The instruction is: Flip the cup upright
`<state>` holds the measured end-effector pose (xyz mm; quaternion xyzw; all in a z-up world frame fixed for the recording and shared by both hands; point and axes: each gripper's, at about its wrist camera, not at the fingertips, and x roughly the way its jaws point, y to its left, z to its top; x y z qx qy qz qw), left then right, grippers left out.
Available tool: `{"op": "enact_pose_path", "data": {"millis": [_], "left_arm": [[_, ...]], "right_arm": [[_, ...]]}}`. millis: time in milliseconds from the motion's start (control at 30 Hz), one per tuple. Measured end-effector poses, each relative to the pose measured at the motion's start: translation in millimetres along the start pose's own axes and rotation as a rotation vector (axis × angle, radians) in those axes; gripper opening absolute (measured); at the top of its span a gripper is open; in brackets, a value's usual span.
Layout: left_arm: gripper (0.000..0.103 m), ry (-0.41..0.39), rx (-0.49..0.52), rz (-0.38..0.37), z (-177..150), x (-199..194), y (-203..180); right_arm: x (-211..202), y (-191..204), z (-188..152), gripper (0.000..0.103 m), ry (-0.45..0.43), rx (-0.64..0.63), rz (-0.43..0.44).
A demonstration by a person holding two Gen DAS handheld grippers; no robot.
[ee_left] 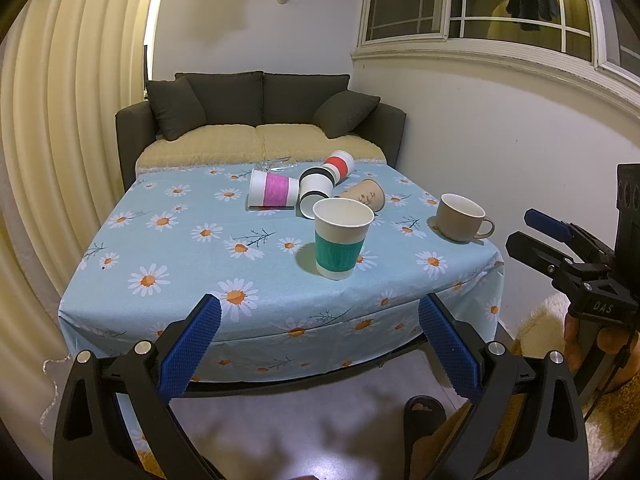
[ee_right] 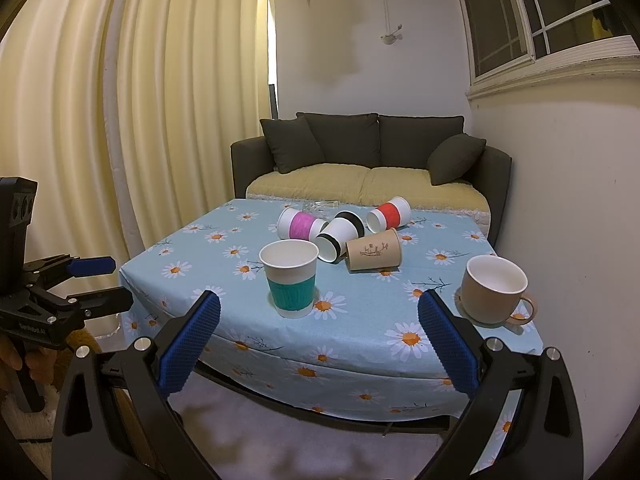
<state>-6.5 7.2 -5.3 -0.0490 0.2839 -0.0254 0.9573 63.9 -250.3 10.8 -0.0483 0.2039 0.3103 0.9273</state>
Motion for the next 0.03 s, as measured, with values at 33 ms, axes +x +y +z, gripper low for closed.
{"op": "enact_pose_path", "data": {"millis": [33], "left_arm": [[0.096,0.001,0.001,0.002,-0.1,0.1,-0.1]], "right_arm": [[0.0,0.0,0.0,0.098,0.000,0.000,0.000]]}}
